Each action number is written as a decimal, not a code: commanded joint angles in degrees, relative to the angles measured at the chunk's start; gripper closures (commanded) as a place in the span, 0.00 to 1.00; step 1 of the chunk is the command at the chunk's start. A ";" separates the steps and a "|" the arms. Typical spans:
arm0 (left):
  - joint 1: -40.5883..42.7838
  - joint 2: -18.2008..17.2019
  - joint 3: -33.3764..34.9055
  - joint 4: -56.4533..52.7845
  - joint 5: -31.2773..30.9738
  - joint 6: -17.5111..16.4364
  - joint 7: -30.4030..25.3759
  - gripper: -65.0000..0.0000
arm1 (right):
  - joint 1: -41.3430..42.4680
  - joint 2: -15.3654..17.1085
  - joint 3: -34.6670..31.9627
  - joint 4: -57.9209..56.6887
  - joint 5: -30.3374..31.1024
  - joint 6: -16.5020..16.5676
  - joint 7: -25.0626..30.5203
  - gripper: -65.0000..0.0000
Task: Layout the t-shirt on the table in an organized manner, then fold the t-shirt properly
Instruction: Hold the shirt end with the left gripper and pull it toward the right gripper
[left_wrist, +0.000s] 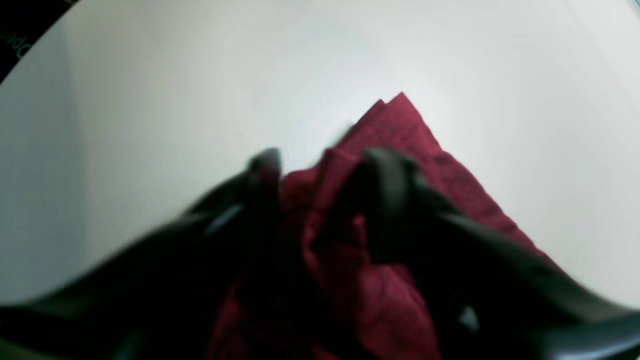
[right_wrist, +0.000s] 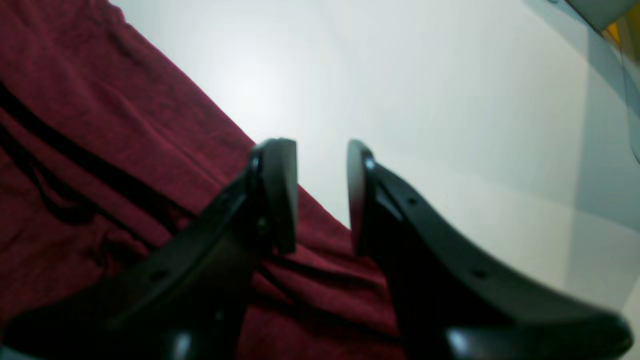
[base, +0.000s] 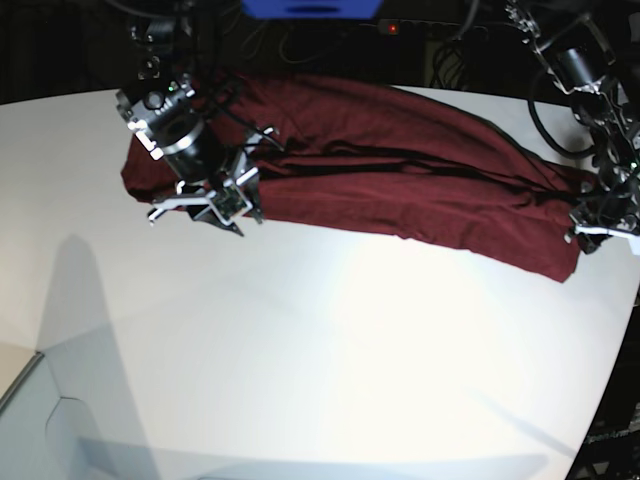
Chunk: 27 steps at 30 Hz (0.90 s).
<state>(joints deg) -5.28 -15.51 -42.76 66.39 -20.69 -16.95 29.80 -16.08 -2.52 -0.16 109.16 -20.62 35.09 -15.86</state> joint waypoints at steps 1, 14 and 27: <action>-0.66 -1.15 -0.36 1.43 -0.81 -0.41 -1.27 0.49 | 0.38 0.02 -0.06 1.03 0.71 0.03 1.40 0.73; -0.30 -1.42 -0.18 0.64 -0.37 -0.41 -1.71 0.35 | 0.30 0.02 -0.06 1.03 0.80 0.03 1.40 0.73; 0.05 -7.13 9.31 -3.93 -0.28 -0.41 -1.71 0.34 | 0.30 0.02 -0.06 1.03 0.80 0.03 1.40 0.73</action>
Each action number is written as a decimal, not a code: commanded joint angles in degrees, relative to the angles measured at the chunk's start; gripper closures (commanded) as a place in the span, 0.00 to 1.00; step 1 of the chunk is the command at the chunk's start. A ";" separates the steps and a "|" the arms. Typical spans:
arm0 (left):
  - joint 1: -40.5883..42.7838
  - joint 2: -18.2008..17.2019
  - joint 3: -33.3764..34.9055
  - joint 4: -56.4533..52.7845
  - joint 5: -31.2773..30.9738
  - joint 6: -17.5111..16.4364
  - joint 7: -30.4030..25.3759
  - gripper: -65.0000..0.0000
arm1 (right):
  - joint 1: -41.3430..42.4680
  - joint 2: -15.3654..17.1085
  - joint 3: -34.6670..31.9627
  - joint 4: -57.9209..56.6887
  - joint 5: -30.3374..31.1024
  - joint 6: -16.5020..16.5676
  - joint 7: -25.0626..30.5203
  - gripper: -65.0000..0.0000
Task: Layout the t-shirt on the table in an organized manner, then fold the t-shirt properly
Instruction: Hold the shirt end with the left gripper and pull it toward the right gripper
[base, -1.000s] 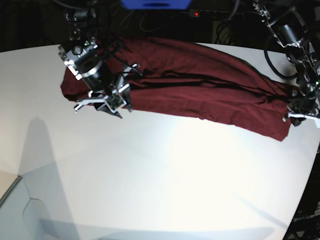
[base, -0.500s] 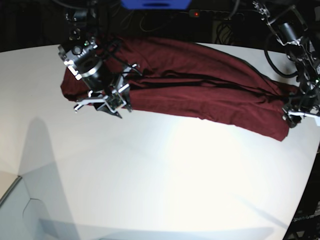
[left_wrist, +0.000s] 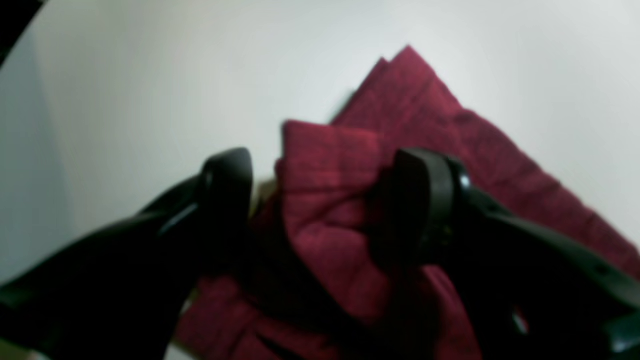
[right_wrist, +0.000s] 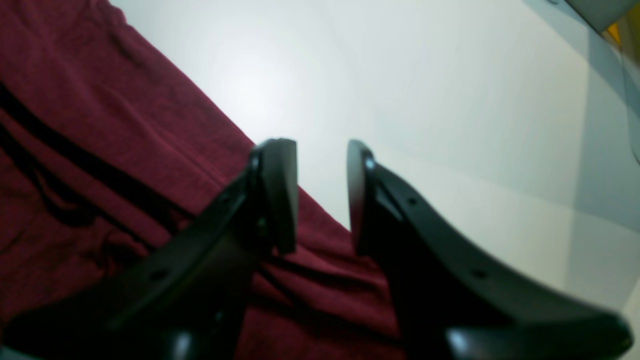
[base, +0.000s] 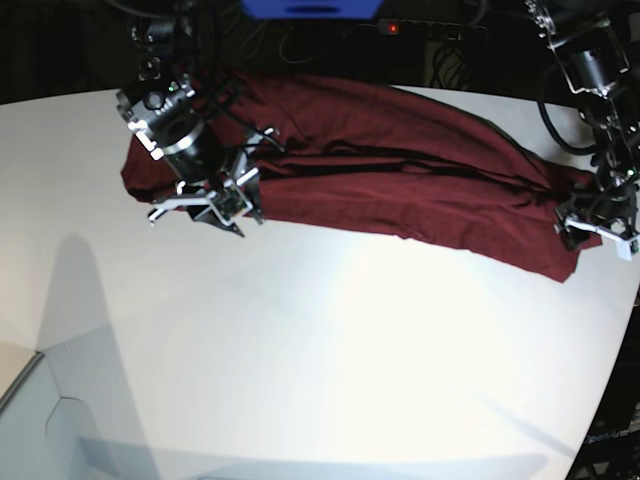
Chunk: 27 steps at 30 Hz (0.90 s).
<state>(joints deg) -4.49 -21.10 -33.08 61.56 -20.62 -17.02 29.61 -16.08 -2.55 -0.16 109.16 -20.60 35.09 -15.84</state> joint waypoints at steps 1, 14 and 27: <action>-0.74 -1.62 -0.11 0.81 -0.35 -0.35 -1.52 0.34 | 0.30 0.04 -0.06 1.03 0.78 0.03 1.37 0.73; 0.14 -1.27 2.62 0.55 7.57 -0.43 -1.69 0.34 | 0.30 0.04 -0.14 1.03 0.78 0.03 1.37 0.73; 0.93 -0.22 6.66 -4.11 8.09 -0.43 -4.59 0.35 | 0.30 0.13 -0.14 1.03 0.78 0.03 1.37 0.73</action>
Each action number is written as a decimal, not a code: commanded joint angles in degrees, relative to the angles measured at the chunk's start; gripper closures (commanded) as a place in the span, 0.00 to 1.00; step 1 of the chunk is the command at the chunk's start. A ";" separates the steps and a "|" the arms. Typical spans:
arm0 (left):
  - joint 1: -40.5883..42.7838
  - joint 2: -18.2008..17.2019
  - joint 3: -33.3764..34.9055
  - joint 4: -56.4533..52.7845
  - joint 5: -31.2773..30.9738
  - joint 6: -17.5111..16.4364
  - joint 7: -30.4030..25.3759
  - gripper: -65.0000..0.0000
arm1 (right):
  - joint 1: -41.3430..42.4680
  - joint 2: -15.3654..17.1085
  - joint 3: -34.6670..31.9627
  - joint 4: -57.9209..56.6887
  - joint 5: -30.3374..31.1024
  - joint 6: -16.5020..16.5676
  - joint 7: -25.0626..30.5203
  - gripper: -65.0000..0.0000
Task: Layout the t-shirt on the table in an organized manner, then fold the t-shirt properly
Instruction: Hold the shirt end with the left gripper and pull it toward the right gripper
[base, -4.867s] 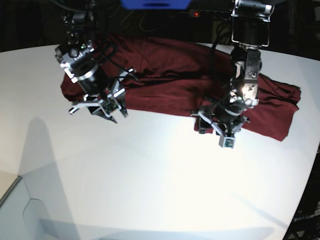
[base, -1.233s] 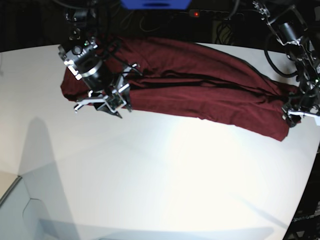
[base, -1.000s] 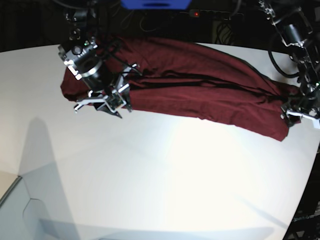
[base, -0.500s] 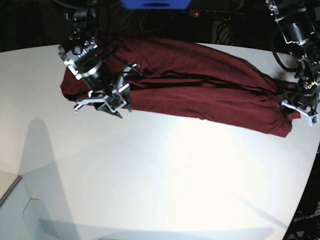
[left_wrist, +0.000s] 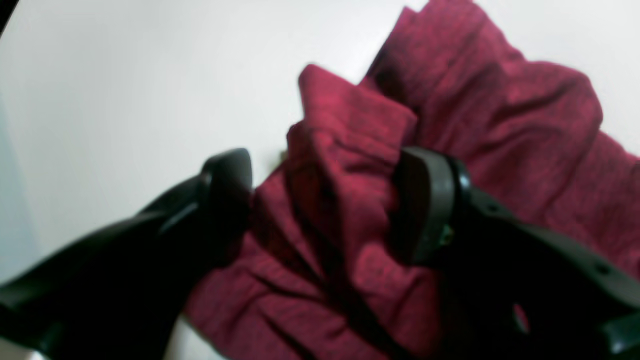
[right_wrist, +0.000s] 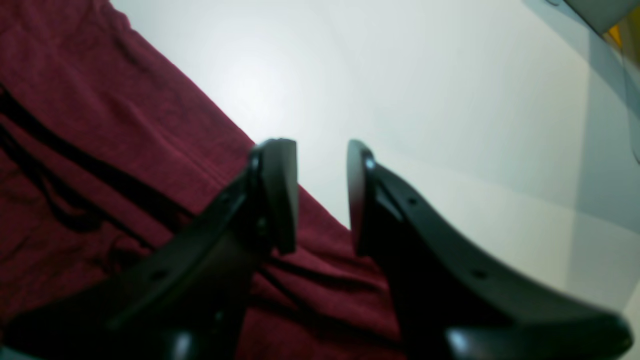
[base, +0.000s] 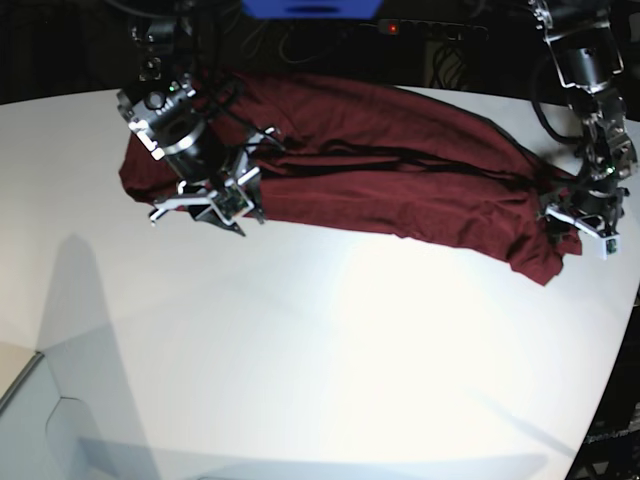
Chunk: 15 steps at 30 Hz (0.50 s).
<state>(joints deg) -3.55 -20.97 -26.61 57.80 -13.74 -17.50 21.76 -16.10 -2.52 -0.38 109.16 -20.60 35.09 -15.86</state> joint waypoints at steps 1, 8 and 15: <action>0.17 -0.35 0.19 -1.67 1.21 0.05 1.58 0.35 | 0.32 0.11 0.07 1.03 0.69 0.03 1.40 0.73; 0.43 -0.26 0.19 -8.70 1.21 0.05 -6.33 0.74 | 0.41 0.72 0.07 1.03 0.69 0.03 1.40 0.73; 0.43 -0.52 -0.16 -8.88 0.77 0.05 -6.77 0.99 | 0.67 0.72 0.07 1.03 0.78 0.03 1.40 0.73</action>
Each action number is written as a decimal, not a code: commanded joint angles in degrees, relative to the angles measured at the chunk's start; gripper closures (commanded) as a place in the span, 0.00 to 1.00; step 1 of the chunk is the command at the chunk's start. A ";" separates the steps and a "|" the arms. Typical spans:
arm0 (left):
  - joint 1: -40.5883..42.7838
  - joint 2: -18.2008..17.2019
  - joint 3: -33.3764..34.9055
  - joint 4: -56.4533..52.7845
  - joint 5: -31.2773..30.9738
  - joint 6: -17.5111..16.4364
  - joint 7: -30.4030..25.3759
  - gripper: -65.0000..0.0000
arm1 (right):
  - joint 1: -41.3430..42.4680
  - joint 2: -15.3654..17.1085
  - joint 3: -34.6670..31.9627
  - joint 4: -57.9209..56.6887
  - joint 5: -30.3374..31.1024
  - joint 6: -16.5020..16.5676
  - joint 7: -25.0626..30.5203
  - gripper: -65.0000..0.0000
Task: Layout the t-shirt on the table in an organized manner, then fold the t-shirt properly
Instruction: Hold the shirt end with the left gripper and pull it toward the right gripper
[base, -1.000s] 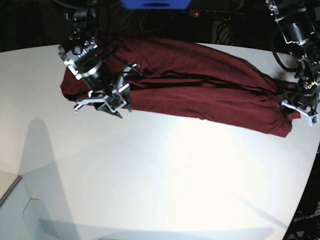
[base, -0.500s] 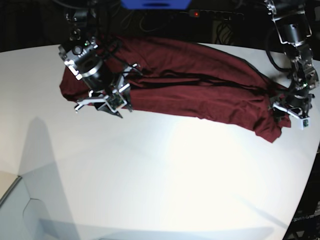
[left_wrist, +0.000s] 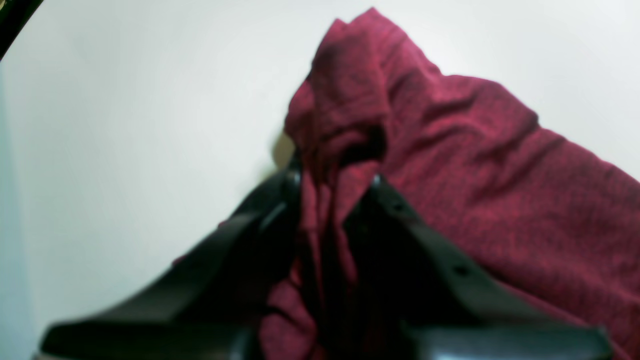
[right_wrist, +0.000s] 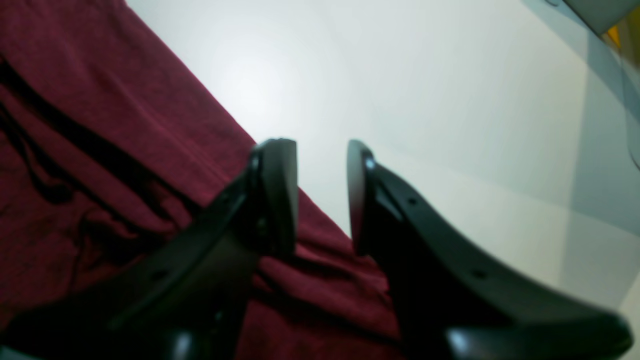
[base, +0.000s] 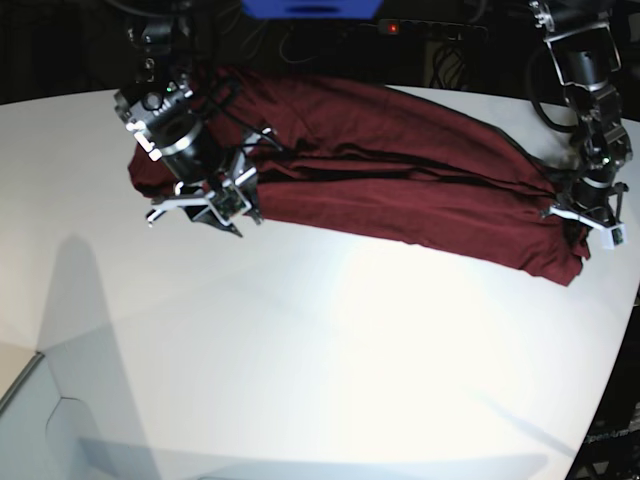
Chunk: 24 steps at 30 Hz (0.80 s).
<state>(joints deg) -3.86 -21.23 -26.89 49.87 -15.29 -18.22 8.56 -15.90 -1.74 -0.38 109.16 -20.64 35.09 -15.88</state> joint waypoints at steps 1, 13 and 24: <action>0.74 -0.35 0.04 -0.86 2.32 0.77 6.34 1.00 | 0.47 -0.06 0.07 1.03 0.82 0.03 1.42 0.73; 5.66 3.34 -10.34 22.88 2.32 0.77 11.18 1.00 | 0.65 0.02 0.07 1.03 0.82 0.03 1.42 0.73; 12.78 9.06 -10.07 46.44 2.85 0.86 13.46 1.00 | 0.82 0.02 1.13 1.03 0.82 0.03 1.42 0.73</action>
<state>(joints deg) 9.85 -11.22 -36.86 94.83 -11.79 -16.97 24.25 -15.59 -1.80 0.45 109.16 -20.58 35.22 -15.86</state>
